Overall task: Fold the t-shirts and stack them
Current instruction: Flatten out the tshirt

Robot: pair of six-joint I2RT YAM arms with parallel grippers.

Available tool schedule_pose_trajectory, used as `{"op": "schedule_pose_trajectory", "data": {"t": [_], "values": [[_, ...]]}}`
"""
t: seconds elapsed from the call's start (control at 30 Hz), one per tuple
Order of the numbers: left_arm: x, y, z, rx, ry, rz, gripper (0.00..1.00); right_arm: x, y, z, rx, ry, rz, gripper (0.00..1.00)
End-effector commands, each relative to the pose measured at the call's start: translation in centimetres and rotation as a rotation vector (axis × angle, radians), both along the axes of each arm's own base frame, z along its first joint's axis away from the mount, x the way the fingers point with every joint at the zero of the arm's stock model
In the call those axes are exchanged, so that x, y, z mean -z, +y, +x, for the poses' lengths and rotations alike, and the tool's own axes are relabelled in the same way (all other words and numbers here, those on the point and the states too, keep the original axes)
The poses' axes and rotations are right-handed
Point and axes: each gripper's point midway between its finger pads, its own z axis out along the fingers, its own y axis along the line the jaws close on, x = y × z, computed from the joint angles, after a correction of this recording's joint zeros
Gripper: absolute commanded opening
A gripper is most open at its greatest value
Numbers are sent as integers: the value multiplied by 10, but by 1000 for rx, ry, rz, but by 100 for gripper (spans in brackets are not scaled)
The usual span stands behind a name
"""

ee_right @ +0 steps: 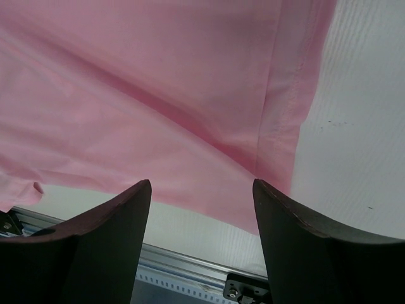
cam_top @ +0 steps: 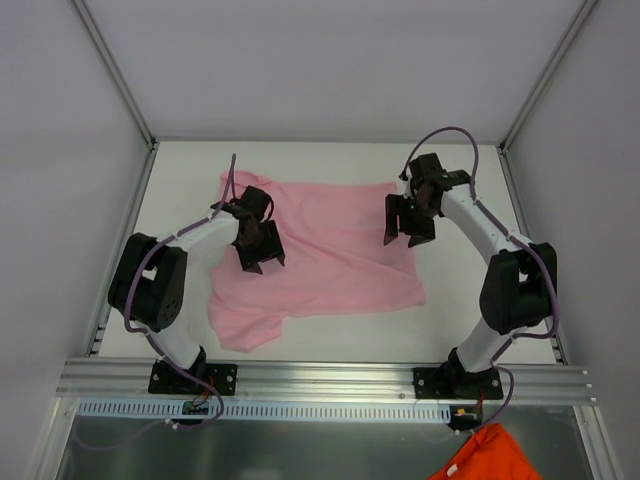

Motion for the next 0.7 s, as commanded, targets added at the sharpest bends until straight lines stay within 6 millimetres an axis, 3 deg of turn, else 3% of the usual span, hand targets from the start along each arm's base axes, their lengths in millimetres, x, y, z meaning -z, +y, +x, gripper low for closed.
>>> {"op": "schedule_pose_trajectory", "data": {"t": [0.0, 0.17, 0.37, 0.43, 0.47, 0.67], "values": [[-26, 5, 7, 5, -59, 3, 62, -4, 11, 20, -12, -36, 45, 69], [-47, 8, 9, 15, -122, 3, 63, 20, 7, 28, -5, -14, -2, 66], [-93, 8, 12, 8, -250, -42, 70, 43, 10, 55, 34, -12, -26, 59], [-101, 9, 13, 4, -266, -45, 71, 39, 13, 70, 64, -34, -26, 59], [-109, 9, 16, 2, -282, -46, 71, 46, 12, 74, 57, -20, -43, 59], [-120, 16, 10, -1, -295, -38, 72, 47, 1, 103, 41, -47, -119, 60]]}}
